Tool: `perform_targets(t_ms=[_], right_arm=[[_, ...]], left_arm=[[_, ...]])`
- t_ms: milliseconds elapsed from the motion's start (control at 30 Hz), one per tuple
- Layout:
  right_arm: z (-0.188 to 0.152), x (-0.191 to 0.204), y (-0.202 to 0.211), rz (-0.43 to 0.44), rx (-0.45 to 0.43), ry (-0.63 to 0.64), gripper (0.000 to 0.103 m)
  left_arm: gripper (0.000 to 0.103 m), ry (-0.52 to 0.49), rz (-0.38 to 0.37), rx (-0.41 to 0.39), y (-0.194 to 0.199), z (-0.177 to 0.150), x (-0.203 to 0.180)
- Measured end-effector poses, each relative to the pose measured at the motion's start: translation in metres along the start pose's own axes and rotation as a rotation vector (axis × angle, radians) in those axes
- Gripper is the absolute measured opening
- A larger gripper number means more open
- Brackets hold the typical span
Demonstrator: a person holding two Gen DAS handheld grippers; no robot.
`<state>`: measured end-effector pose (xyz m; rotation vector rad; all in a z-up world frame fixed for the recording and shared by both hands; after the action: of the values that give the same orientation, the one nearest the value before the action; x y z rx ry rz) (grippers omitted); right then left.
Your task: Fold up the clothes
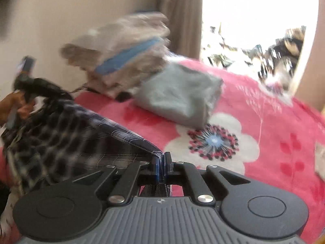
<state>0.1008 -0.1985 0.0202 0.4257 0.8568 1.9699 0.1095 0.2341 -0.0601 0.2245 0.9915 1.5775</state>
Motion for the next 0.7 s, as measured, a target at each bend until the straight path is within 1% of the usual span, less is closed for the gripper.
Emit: perform_targets(t_ms=[67,100,167,233,267,333,367,400,433,533,567,600,667,700], right_arm=[[-0.007,-0.021,-0.042,0.002,0.106,-0.119,0.005],[-0.015,-0.031,-0.063,0.013,0.159,-0.182,0.005],[-0.03,-0.049,-0.103,0.034,0.263,-0.307,0.006],[-0.044,-0.058,-0.127,0.058,0.315,-0.385,0.01],[-0.044,-0.059,-0.128,0.061,0.313,-0.397,0.015],[-0.041,-0.06,-0.125,0.064,0.308,-0.399,0.017],[-0.04,-0.061,-0.119,0.053,0.297,-0.381,0.027],[-0.036,-0.062,-0.113,0.033,0.287,-0.357,0.035],[-0.032,-0.061,-0.104,0.012,0.266,-0.324,0.037],[-0.019,-0.053,-0.079,-0.021,0.188,-0.235,0.04],[-0.014,-0.043,-0.072,-0.002,0.151,-0.186,0.04],[-0.007,-0.034,-0.07,0.023,0.121,-0.139,0.041],[0.01,-0.001,-0.07,0.112,0.069,-0.004,0.043],[0.018,0.015,-0.073,0.153,0.051,0.048,0.044]], left_arm=[[0.008,-0.002,-0.035,0.009,-0.008,0.005,-0.001],[0.013,-0.005,-0.063,0.025,-0.014,0.006,0.0],[0.018,0.003,-0.128,0.09,-0.027,0.006,0.008],[0.022,0.024,-0.167,0.137,-0.031,0.007,0.018],[0.023,0.037,-0.187,0.147,-0.029,0.008,0.024],[0.028,0.051,-0.223,0.13,-0.015,0.012,0.034],[0.031,0.042,-0.229,0.113,-0.005,0.015,0.037],[0.036,0.018,-0.22,0.092,0.004,0.018,0.039],[0.041,-0.01,-0.206,0.072,0.014,0.02,0.041],[0.044,-0.132,-0.12,0.038,0.038,0.027,0.044],[0.045,-0.171,-0.1,0.04,0.044,0.028,0.046],[0.049,-0.223,-0.079,0.051,0.048,0.026,0.046],[0.058,-0.349,-0.038,0.082,0.052,0.019,0.044],[0.068,-0.408,-0.015,0.097,0.052,0.014,0.044]])
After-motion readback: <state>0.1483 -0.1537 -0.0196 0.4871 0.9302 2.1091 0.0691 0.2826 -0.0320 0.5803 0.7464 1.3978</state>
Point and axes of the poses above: each gripper's, at about its wrist camera, not at the fingertips, and y roughly against the way its jaws point, x to its left, z to its top, the point moved 1 cm from there along -y, roughly the way its jaws point, and after that the axes turned 7 degrees about -z, right-handed, at the moved point
